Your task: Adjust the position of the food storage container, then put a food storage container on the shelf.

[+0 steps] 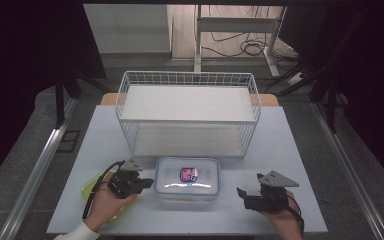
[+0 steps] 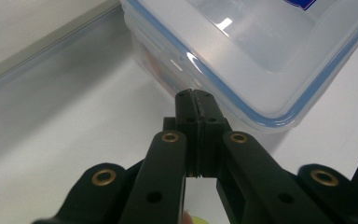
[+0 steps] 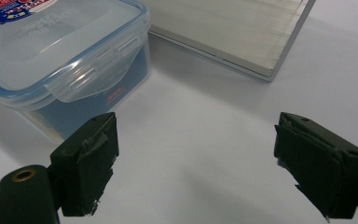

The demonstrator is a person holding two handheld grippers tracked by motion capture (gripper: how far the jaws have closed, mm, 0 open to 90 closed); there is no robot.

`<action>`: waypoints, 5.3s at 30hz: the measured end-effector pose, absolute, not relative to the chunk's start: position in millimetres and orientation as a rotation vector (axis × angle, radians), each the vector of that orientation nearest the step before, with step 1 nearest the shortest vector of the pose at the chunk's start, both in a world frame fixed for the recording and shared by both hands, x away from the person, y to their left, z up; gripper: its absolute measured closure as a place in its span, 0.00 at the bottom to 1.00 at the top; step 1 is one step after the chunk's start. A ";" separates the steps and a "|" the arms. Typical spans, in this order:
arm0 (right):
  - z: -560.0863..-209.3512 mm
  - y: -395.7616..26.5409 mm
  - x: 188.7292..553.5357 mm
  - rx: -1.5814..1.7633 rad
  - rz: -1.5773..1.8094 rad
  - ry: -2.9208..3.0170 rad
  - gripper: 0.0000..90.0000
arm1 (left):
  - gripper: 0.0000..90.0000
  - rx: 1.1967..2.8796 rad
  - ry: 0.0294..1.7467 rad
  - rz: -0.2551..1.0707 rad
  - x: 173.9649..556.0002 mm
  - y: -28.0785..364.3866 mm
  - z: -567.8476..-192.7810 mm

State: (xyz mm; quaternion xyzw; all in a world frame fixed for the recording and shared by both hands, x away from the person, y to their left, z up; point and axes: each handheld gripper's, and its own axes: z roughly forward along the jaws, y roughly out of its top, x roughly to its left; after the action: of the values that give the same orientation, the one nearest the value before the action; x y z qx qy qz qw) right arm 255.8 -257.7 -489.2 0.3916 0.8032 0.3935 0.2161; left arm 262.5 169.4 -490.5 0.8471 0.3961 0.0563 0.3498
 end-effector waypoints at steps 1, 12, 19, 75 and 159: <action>-489.2 -257.7 255.8 1.085 1.091 2.226 0.15 | 0.98 2.195 1.026 0.146 262.5 169.4 -490.5; -482.9 -252.9 256.0 1.119 1.220 2.217 0.15 | 0.39 1.989 1.142 0.243 251.8 186.0 -476.5; -477.3 -249.9 260.1 1.154 1.240 2.250 0.15 | 0.25 1.940 1.152 0.174 250.7 190.4 -476.3; -479.7 -201.7 286.5 1.221 1.301 2.445 0.15 | 0.14 1.933 1.221 -0.284 294.4 151.8 -508.0; -488.5 -212.0 279.2 1.429 1.636 2.463 0.55 | 0.50 1.894 1.079 -0.077 251.1 165.6 -492.8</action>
State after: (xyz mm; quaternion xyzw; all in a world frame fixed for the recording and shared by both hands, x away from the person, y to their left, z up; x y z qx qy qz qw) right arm 279.2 -212.0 -488.5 0.4342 0.7480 0.4968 -0.0712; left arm 251.1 165.6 -492.8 0.7702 0.4389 -0.0315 0.4617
